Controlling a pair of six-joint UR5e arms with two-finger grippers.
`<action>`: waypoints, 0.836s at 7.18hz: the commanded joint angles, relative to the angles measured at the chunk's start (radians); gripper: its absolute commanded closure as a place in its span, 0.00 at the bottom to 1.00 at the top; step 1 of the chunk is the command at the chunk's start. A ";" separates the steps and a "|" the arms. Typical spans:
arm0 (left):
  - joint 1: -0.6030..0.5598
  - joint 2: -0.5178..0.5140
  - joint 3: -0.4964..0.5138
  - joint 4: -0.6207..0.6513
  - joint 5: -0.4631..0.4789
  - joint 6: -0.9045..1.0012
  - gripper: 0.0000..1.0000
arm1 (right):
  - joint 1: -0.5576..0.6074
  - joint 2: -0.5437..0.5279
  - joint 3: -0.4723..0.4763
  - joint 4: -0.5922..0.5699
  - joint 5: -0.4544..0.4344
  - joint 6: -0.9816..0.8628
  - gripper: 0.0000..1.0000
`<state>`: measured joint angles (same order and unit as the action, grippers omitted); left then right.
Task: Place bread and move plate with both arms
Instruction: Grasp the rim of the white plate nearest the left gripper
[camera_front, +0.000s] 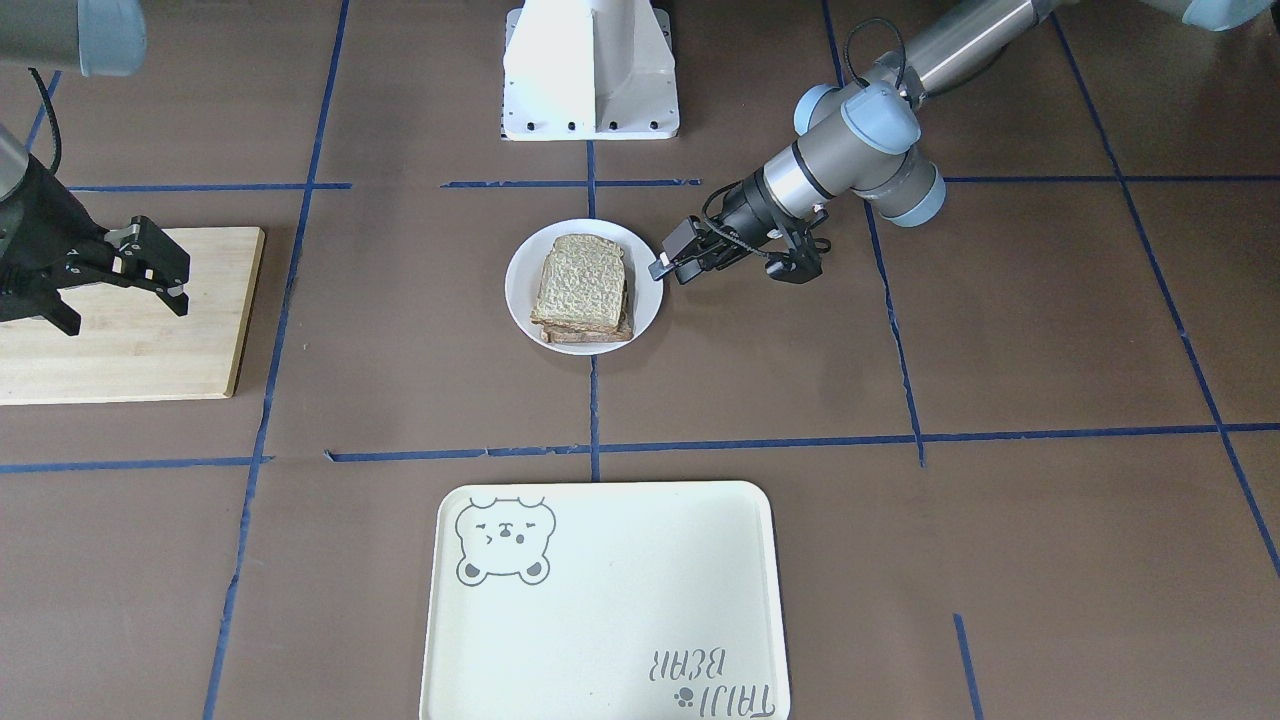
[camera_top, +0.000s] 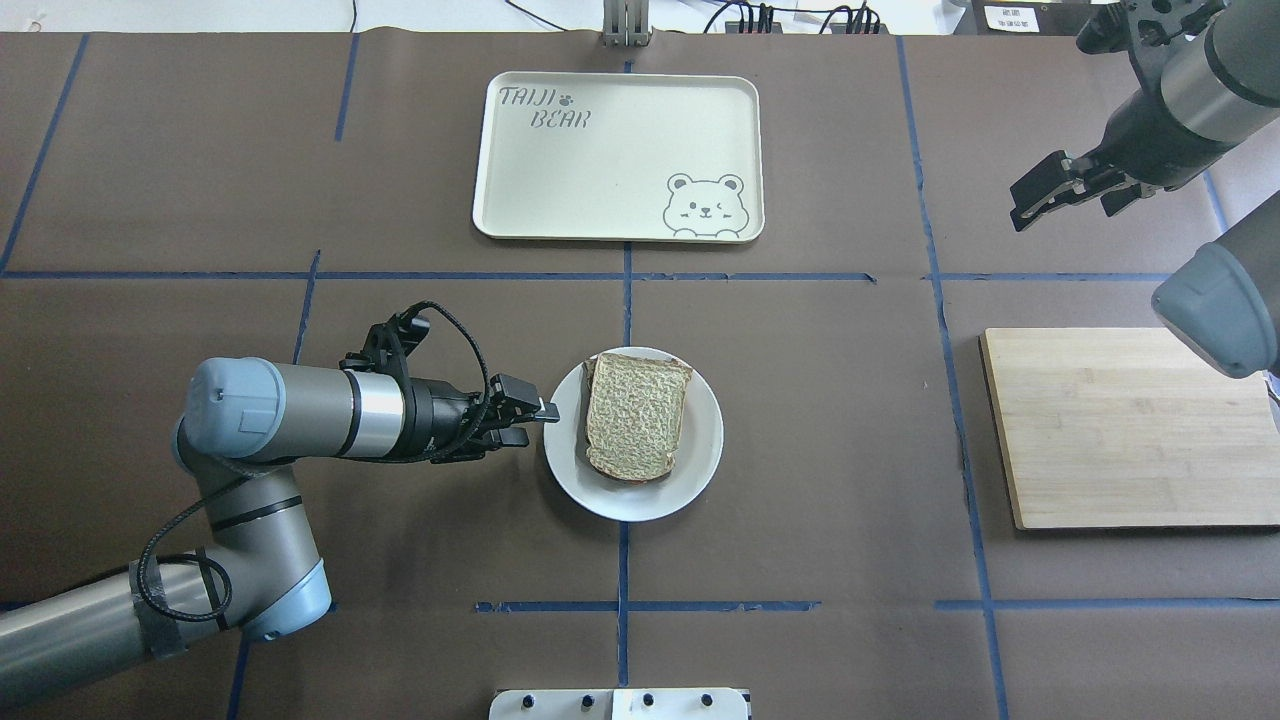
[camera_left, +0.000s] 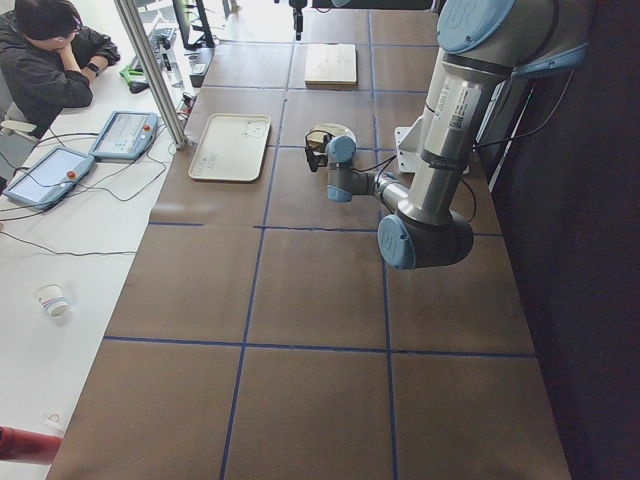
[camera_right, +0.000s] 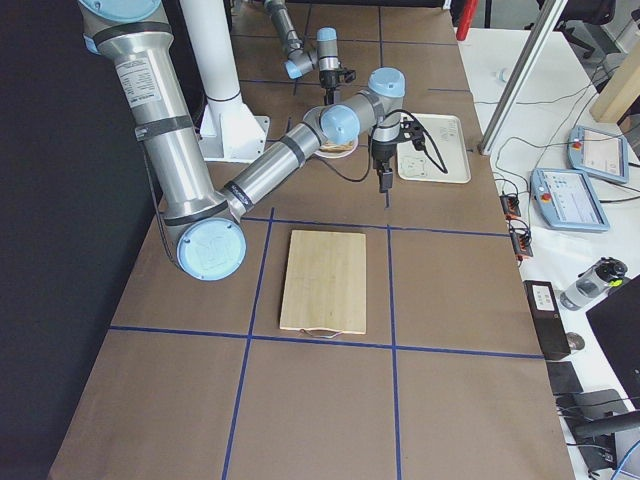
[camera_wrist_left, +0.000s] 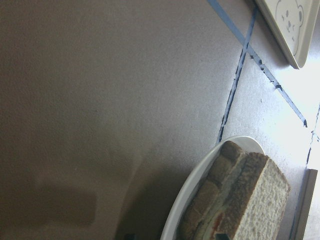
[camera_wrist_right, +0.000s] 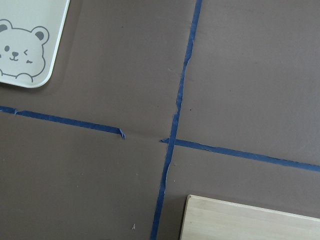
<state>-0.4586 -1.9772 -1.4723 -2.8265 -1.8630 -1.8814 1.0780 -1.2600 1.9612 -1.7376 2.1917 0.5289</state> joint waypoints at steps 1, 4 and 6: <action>0.034 -0.038 0.038 0.001 0.037 -0.019 0.41 | 0.000 0.001 -0.004 0.001 -0.001 -0.001 0.00; 0.034 -0.035 0.036 0.001 0.038 -0.022 0.52 | 0.002 0.001 -0.004 0.001 -0.001 0.000 0.00; 0.035 -0.038 0.038 0.002 0.038 -0.022 0.65 | 0.003 0.001 -0.004 0.001 -0.001 -0.001 0.00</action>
<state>-0.4245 -2.0134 -1.4348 -2.8253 -1.8255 -1.9034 1.0805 -1.2594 1.9574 -1.7365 2.1905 0.5289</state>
